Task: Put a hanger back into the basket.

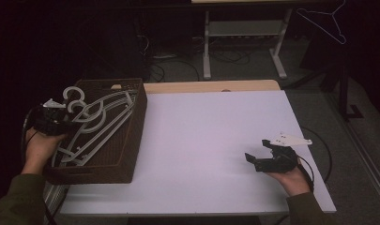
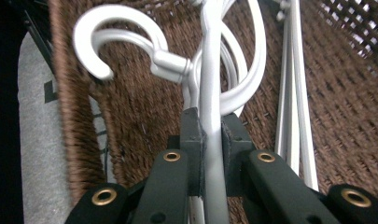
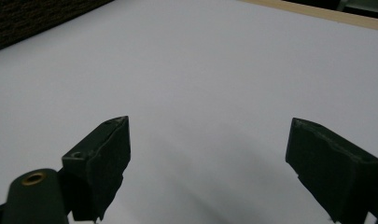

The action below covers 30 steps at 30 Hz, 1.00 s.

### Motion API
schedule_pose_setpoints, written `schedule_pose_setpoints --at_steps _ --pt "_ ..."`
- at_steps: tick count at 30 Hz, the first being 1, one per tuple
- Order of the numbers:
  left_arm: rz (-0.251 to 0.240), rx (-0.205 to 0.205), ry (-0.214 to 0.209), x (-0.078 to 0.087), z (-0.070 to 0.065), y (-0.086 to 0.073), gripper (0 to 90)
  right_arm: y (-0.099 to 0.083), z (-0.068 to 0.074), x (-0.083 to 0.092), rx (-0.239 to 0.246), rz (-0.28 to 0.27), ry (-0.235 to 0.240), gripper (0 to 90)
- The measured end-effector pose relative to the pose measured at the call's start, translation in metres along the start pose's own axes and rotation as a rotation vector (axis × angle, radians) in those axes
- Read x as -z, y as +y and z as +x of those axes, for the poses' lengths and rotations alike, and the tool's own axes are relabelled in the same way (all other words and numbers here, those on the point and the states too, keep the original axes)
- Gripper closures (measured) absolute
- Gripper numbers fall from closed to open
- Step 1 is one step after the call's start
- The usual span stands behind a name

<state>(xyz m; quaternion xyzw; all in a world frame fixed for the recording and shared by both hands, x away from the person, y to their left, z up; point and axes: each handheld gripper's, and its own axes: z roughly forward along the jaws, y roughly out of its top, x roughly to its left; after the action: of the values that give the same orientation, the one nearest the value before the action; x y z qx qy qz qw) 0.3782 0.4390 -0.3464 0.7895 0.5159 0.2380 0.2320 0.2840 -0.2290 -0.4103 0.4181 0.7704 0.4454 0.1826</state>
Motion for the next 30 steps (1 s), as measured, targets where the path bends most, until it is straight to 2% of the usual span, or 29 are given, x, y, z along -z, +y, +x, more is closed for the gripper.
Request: schedule_pose_setpoints --at_steps 3,6,10,11,13,18,24,30 --pt "0.023 0.016 -0.006 -0.006 0.001 -0.005 82.1 0.000 0.000 0.000 -0.001 0.000 0.001 13.6" --pt "0.055 0.002 0.011 -0.010 -0.003 -0.006 81.9 0.000 0.000 0.000 -0.002 0.000 0.000 13.6" --pt "0.084 0.008 0.010 -0.013 -0.004 -0.007 81.2 0.000 0.000 0.000 0.001 0.000 0.000 13.6" --pt "0.077 0.006 0.006 -0.013 -0.005 -0.007 78.4 0.000 0.000 0.000 0.001 0.000 0.000 13.6" --pt "0.061 0.012 0.024 -0.011 -0.005 -0.006 66.5 0.000 0.000 0.000 0.004 -0.003 -0.001 13.6" --pt "0.005 0.028 0.009 -0.005 -0.004 -0.003 54.7 0.000 -0.001 0.001 0.002 -0.007 -0.001 13.6" --pt "-0.096 0.030 -0.067 0.008 -0.011 0.008 45.1 0.001 -0.001 0.001 0.007 -0.011 0.001 13.6" --pt "-0.172 0.027 -0.153 0.014 -0.027 0.019 37.3 0.003 0.000 0.003 0.010 -0.015 0.001 13.5"
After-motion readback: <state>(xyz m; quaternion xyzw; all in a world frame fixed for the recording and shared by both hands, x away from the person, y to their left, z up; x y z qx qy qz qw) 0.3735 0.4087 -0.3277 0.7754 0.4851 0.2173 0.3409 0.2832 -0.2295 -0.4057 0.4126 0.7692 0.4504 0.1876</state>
